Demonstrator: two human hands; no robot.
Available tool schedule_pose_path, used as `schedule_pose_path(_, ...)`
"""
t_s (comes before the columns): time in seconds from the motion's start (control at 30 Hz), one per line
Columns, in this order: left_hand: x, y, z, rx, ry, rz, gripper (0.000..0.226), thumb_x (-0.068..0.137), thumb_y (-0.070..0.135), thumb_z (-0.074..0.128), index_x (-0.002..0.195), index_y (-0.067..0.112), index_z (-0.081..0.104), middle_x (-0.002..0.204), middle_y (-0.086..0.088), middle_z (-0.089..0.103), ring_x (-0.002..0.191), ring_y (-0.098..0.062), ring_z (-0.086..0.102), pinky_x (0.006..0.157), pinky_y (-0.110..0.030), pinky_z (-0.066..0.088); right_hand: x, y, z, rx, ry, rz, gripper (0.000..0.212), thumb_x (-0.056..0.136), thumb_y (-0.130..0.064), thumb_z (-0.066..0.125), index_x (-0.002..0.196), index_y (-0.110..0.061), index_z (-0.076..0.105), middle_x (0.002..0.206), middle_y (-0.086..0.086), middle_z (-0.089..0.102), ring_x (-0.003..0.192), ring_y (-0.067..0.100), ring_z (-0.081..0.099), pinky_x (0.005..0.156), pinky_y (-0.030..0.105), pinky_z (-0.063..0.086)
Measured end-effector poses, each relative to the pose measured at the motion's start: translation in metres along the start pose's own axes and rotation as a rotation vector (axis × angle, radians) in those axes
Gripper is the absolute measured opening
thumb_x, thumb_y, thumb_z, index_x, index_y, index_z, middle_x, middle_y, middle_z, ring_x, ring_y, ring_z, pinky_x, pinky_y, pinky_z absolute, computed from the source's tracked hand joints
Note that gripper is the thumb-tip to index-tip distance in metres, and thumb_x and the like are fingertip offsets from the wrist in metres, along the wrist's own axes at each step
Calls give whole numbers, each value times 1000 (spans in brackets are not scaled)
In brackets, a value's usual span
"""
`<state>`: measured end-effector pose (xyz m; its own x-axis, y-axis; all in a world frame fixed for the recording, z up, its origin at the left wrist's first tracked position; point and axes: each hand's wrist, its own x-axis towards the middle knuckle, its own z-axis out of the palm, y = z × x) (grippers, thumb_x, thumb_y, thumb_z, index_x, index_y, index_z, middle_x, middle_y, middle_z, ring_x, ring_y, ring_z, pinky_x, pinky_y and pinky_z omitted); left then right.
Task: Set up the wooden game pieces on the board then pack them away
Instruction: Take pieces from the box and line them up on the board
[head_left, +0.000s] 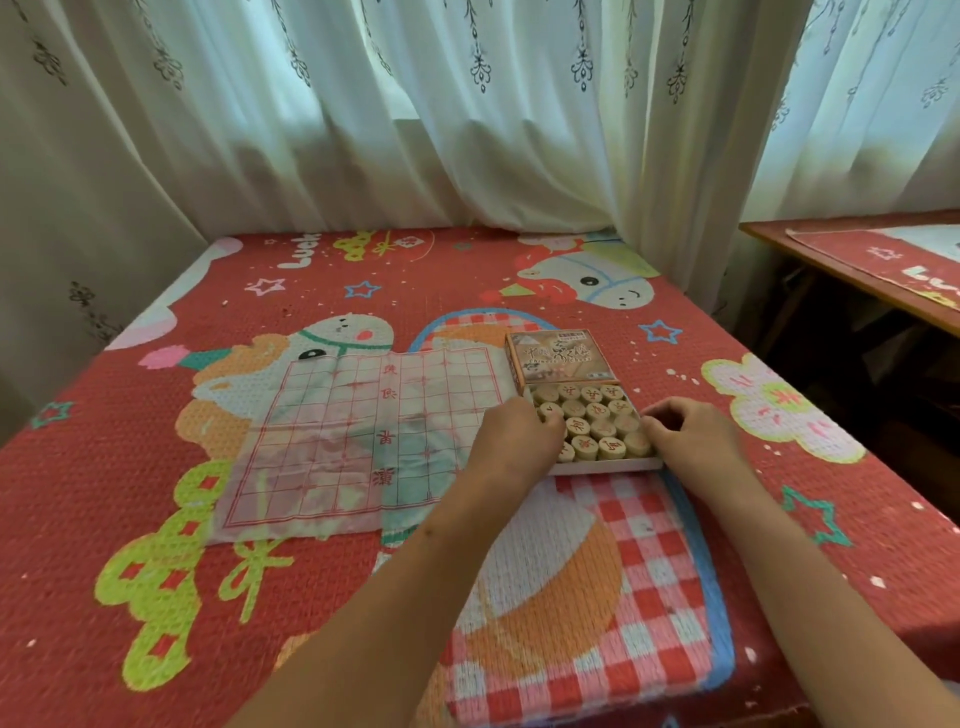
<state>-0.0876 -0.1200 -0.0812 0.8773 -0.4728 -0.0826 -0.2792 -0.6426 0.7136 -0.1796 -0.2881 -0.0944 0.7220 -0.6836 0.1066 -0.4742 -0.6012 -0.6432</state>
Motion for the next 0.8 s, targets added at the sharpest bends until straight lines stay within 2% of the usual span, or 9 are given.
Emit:
schedule_pose_path(0.13,-5,-6,-8,45,39,34,42,98,32,47,62,11,46,60,-2,47,47,-14,42,45,-25,30,2,-3,-1,-65,37,-54,9,91,-21,60,91,-19,68,84,-4,64,71,7,52,54,14,32)
schedule_pose_path(0.23,-28,-13,-6,109,99,132,42,97,29,45,62,7,52,61,-5,53,48,-16,45,46,-32,40,-8,-8,-3,-67,102,-248,2,88,-20,66,87,-20,67,82,-8,64,70,0,53,58,13,36)
schedule_pose_path(0.3,-46,-15,-5,190,114,237,38,97,31,43,68,11,59,65,-3,59,53,-15,52,54,-38,52,-14,-17,-4,-94,42,-427,4,85,-24,70,86,-24,66,81,-16,60,75,-2,53,63,12,35)
schedule_pose_path(0.4,-54,-19,-10,269,99,378,35,99,35,43,72,19,60,62,5,58,52,-9,53,54,-28,53,-18,-33,-2,-147,-170,-593,9,82,-32,73,85,-29,65,85,-19,59,83,-4,51,69,11,36)
schedule_pose_path(0.5,-37,-30,-30,279,103,455,32,100,34,45,74,21,59,58,10,55,45,-2,47,49,-17,49,-15,-41,5,-198,-307,-639,11,82,-33,72,86,-29,63,86,-19,56,85,-5,50,72,15,40)
schedule_pose_path(0.6,-10,-48,-54,305,218,476,28,99,30,48,73,24,56,55,14,50,44,1,45,45,-13,38,-12,-44,11,-204,-378,-647,10,83,-30,71,87,-27,63,89,-16,57,88,-1,51,78,26,49)
schedule_pose_path(0.67,4,-63,-63,292,311,491,27,97,27,51,71,22,57,55,14,50,46,1,47,45,-15,38,-9,-46,13,-220,-389,-640,12,83,-33,71,87,-28,61,89,-14,58,87,1,52,79,29,51)
schedule_pose_path(0.8,19,-86,-66,201,398,484,25,97,27,54,77,17,66,62,7,62,53,-7,59,49,-30,55,-10,-51,12,-239,-383,-634,13,82,-36,71,86,-28,60,85,-13,59,80,2,54,73,26,50)
